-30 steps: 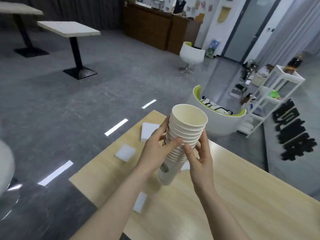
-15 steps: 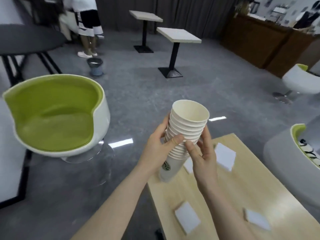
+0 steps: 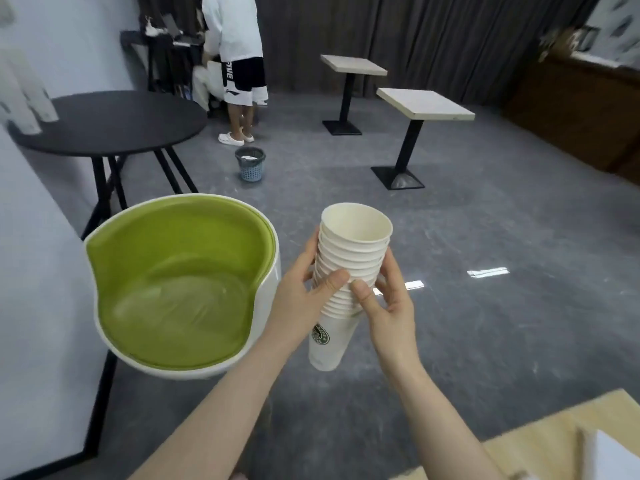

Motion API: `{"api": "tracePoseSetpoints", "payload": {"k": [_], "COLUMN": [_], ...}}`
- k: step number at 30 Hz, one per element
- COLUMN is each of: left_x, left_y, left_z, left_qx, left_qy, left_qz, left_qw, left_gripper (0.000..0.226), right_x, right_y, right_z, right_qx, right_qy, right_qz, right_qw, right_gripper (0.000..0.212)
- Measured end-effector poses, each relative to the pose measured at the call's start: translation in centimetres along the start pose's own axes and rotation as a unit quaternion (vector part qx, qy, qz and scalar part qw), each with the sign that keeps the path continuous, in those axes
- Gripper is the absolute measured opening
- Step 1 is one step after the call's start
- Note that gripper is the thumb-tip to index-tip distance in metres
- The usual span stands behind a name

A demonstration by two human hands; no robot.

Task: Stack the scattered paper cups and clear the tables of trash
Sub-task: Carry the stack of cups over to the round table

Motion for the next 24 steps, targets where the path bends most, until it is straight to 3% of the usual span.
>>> {"api": "tracePoseSetpoints", "payload": {"k": [11, 24], "left_x": [5.2, 16.0], "left_y": [-9.4, -7.4], "left_z": [-15.7, -35.3], "left_qx": [-0.007, -0.085], "left_qy": [0.027, -0.005], "left_qz": [-0.029, -0.022], "left_qw": [0.999, 0.996], "left_gripper": [0.067, 0.069], "right_x": [-0.1, -1.6], "right_y": [8.9, 7.0], "right_z": [-16.9, -40.9], "right_qx": [0.004, 0.074], "right_qy": [-0.010, -0.002], "right_qz": [0.004, 0.020], "right_qw": [1.000, 0.997], "right_gripper": [0.064, 0.062]}}
Point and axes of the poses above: each hand's wrist, its own z-axis away from the middle knuckle, its own y-axis out of the palm, x = y × z, the point moved 5 cm from there along -z, towards the middle knuckle, and after that the axes turned 13 degrees about y, right-handed, at the moved point
